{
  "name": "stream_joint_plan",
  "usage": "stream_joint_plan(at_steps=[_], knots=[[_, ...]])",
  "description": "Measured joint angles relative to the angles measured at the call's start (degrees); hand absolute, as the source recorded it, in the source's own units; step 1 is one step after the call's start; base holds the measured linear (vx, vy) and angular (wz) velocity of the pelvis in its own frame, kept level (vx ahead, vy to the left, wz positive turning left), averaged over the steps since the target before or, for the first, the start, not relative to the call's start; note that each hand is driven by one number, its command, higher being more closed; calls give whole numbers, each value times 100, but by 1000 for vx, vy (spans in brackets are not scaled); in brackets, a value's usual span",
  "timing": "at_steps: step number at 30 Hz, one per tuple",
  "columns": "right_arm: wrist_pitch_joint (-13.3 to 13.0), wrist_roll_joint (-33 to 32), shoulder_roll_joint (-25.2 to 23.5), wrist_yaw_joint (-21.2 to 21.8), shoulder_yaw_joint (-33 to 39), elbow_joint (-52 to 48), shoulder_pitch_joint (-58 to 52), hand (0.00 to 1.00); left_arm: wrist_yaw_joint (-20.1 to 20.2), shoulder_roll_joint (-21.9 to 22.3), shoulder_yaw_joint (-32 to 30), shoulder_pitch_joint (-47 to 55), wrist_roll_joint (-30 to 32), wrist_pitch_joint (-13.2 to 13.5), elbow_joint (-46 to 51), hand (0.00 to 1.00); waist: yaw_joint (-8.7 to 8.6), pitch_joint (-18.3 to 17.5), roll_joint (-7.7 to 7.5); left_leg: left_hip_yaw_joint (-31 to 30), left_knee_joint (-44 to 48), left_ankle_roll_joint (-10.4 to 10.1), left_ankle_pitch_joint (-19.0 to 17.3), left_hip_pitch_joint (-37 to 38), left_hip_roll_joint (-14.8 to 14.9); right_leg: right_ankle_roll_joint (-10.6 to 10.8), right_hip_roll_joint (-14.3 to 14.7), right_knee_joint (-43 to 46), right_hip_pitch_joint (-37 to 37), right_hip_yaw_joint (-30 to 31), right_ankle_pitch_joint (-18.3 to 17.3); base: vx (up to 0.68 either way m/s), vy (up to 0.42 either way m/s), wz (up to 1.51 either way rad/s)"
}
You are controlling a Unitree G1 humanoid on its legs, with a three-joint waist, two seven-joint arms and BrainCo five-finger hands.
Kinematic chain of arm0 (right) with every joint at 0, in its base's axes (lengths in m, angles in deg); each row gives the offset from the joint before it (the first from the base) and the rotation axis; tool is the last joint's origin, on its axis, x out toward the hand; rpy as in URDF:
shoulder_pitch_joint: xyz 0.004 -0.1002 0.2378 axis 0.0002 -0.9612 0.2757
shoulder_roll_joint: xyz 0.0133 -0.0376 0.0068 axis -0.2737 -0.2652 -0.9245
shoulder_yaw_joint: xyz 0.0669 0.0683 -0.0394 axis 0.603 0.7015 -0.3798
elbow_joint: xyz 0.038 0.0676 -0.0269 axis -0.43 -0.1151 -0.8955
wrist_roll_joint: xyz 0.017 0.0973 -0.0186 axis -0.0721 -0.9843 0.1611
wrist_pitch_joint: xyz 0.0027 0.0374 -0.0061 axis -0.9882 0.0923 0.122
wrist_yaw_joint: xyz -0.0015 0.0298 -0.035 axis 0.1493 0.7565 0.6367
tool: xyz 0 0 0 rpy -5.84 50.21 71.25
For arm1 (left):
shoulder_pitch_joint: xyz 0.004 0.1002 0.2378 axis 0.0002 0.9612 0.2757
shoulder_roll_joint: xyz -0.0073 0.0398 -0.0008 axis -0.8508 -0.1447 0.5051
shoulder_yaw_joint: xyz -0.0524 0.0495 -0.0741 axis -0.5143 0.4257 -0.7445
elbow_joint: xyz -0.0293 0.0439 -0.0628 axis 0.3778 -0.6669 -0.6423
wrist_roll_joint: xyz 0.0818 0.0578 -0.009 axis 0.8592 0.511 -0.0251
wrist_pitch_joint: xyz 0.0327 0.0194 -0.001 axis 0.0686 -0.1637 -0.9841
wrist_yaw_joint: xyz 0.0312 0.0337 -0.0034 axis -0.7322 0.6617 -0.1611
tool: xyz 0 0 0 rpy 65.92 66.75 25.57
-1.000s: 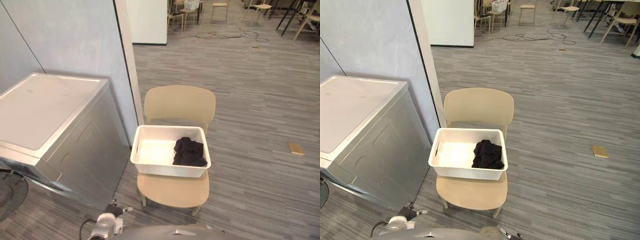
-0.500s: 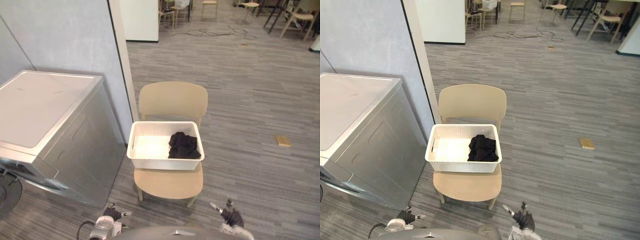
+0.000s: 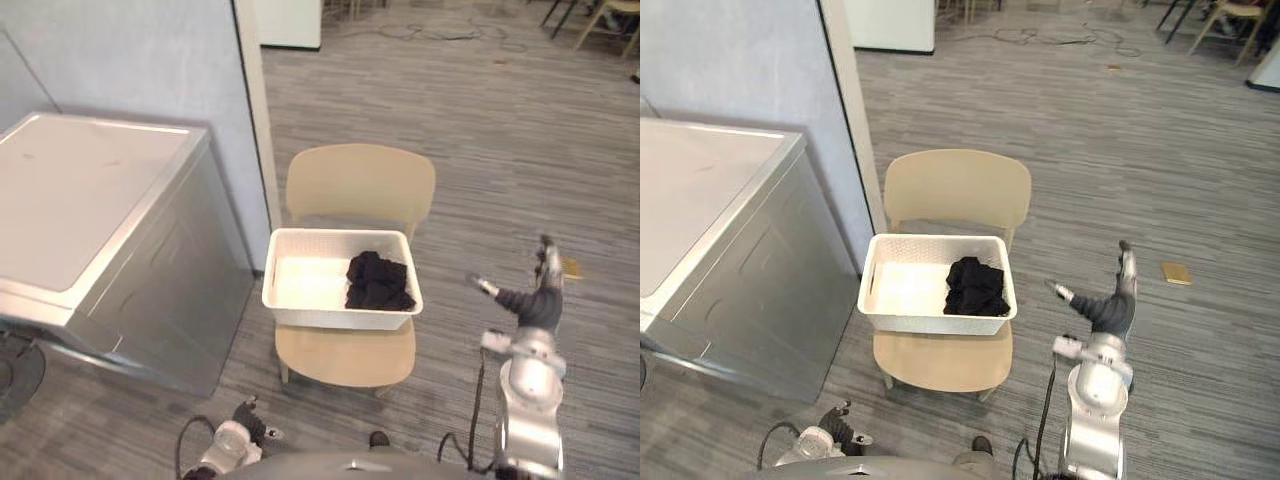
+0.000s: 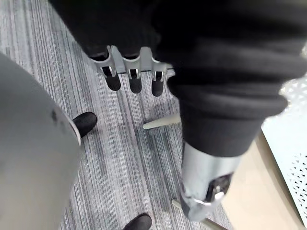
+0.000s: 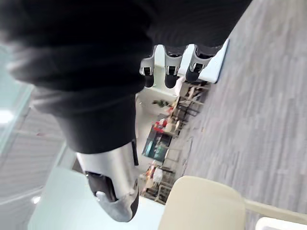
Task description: Pick up the laundry basket with both hands and put the clothes into the washing machine.
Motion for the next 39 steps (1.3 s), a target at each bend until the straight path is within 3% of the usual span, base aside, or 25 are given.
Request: stream_joint_plan(at_steps=[4, 8, 13, 20, 27, 39], knots=[[-22, -19, 1444, 239, -871, 1140, 1681, 0, 40, -67, 20, -271, -21, -24, 162, 0, 94, 548, -12, -194, -4, 45, 221, -335, -4, -6, 13, 37, -225, -142, 136, -139, 18, 20], [-76, -56, 2057, 622, -1924, 2778, 3038, 0, 68, -109, 15, -612, -152, -25, 181, 0, 293, 1018, -19, -335, 3, 80, 396, -563, -14, -17, 16, 159, -414, -236, 196, -136, 31, 19], [-86, -358, 2185, 925, -2422, 4166, 4067, 0, -8, -298, -14, -907, -486, -21, 182, 0, 428, 1551, -27, -511, 24, 111, 563, -819, -32, -20, 4, 329, -619, -392, 208, -102, 21, 20], [-53, -644, 2420, 1083, -2867, 5326, 4919, 0, -108, -374, -287, -1092, -1042, 53, 198, 0, 487, 1924, -17, -584, 25, 120, 694, -1179, -27, -38, -5, 475, -1008, -464, 246, -59, -19, 2], [44, -685, 2439, 1157, -3002, 6696, 5623, 0, -245, -423, -345, -1287, -1261, 142, 194, 0, 529, 2060, -14, -589, 25, 105, 772, -1553, 6, -83, 32, 371, -1338, -465, 385, -29, -51, -3], [3, -679, 2541, 1348, -3409, 7873, 6070, 0, -292, -487, -450, -1621, -1323, 231, 115, 0, 633, 2246, 2, -598, 26, 146, 840, -1973, 10, -48, 45, 294, -1720, -474, 500, 5, -60, -2]])
